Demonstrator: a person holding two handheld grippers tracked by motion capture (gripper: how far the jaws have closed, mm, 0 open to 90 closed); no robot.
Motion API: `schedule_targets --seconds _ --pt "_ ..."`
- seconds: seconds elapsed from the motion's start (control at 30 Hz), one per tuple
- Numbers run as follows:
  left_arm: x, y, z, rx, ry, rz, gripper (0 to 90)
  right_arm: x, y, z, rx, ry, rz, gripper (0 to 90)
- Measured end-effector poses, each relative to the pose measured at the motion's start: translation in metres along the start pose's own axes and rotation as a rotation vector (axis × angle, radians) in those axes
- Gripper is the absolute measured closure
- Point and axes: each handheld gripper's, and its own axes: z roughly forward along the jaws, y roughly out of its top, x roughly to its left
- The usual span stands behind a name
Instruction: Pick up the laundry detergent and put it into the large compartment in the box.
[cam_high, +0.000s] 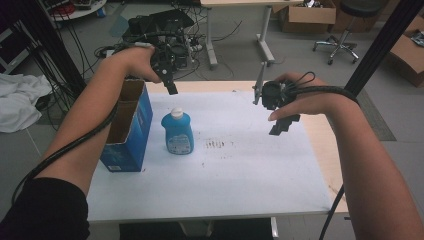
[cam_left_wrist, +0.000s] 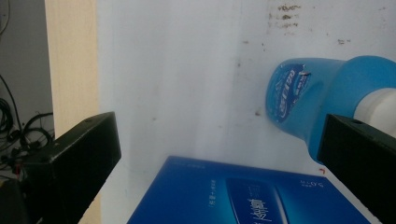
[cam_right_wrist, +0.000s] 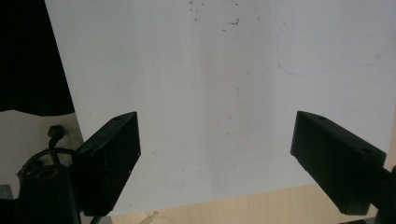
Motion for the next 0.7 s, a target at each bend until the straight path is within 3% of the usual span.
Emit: schedule_targets --seconds 0.4,0.7 --pt "-0.014 -0.001 -0.012 0.009 0.013 0.012 0.1 0.004 0.0 0.0 -0.008 -0.003 -0.005 16.1" --pt "-0.029 -0.004 -0.029 -0.023 0.02 0.018 0.1 0.006 0.002 0.0 -0.011 -0.006 -0.015 16.1"
